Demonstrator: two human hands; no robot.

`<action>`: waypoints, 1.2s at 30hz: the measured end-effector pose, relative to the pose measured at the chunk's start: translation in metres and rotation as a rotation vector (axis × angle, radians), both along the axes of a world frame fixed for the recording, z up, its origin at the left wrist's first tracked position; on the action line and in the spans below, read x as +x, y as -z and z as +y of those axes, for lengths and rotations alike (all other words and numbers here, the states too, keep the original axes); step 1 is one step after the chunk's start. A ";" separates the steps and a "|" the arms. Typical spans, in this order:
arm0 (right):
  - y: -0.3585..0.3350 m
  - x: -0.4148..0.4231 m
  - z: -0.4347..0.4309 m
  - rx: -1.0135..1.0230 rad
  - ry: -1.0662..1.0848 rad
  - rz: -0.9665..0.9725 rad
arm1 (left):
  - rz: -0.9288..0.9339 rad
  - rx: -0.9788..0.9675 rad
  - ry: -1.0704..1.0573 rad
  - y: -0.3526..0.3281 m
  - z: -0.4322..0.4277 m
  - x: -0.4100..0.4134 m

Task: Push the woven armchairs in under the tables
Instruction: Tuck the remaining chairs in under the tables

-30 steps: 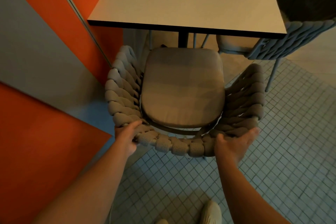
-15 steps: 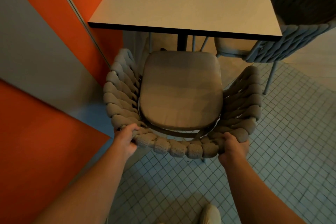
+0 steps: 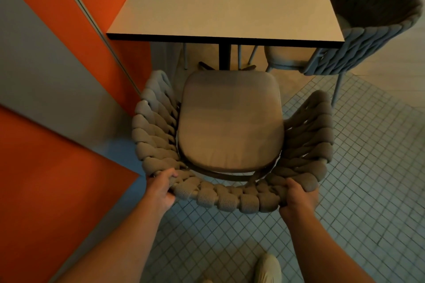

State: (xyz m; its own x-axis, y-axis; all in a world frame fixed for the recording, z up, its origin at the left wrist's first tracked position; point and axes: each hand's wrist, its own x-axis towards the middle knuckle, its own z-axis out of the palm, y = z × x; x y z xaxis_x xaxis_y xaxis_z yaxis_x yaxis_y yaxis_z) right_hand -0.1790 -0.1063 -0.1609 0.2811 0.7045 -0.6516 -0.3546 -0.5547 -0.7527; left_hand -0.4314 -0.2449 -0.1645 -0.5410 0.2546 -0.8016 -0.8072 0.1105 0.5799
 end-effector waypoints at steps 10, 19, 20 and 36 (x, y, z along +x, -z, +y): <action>0.011 -0.015 0.035 0.010 -0.017 -0.042 | 0.025 -0.036 0.045 -0.007 0.034 -0.012; 0.019 -0.029 0.066 0.003 -0.144 -0.292 | 0.168 -0.153 0.094 -0.015 0.059 -0.025; 0.016 -0.027 0.066 0.026 -0.198 -0.392 | 0.325 -0.245 0.123 -0.014 0.058 -0.025; -0.006 -0.014 0.068 0.768 -1.704 -1.674 | 1.604 -0.714 1.792 -0.026 0.043 -0.051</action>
